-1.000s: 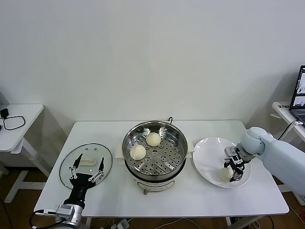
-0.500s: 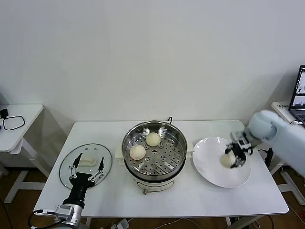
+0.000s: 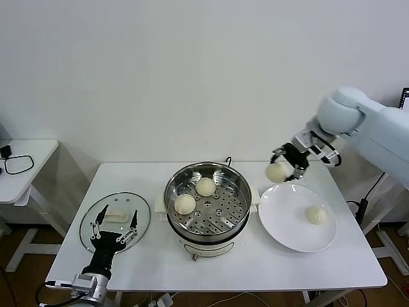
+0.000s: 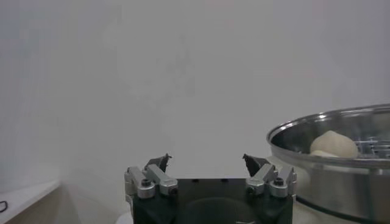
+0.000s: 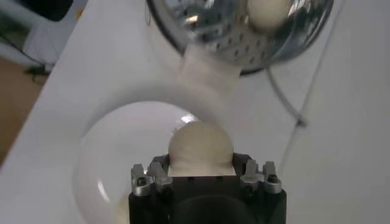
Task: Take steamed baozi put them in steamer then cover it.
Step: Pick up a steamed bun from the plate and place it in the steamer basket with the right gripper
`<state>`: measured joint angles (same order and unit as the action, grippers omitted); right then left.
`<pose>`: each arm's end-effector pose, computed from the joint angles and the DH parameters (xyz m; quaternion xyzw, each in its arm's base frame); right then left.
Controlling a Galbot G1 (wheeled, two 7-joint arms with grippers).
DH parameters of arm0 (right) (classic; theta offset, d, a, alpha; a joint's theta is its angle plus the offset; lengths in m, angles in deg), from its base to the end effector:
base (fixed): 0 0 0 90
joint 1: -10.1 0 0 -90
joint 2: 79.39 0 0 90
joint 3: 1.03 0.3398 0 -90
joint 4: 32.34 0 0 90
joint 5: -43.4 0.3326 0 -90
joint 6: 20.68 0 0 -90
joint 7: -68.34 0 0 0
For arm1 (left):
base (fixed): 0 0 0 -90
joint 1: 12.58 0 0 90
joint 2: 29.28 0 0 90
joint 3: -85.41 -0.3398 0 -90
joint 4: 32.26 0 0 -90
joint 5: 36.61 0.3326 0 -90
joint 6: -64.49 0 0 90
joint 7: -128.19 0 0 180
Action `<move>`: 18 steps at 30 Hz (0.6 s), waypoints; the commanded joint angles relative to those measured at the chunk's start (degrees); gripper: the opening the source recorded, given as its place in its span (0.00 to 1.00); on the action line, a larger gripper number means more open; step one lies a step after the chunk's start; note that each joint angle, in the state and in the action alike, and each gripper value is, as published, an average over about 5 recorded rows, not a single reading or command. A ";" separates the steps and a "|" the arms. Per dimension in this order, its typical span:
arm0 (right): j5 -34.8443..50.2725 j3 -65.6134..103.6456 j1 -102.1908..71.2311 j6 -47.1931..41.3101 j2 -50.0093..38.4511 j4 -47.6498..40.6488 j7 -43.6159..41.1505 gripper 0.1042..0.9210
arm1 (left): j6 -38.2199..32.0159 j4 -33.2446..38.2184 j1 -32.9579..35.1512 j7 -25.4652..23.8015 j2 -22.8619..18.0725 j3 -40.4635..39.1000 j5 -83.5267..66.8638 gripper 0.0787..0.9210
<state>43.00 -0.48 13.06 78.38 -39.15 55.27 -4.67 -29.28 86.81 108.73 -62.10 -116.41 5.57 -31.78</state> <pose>0.4813 -0.0553 0.0281 0.5901 -0.3591 0.7077 0.1482 0.1533 0.0601 -0.2986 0.0296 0.9934 0.1107 0.0028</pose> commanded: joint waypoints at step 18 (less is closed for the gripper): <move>-10.55 -14.63 1.89 18.63 24.10 1.85 12.13 0.72 | 0.08 -2.61 -1.28 -0.54 0.66 2.19 -0.69 0.88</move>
<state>35.39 -12.27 17.64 93.26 -21.91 57.30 4.37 -29.27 84.92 107.61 -62.56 -115.82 7.31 -32.34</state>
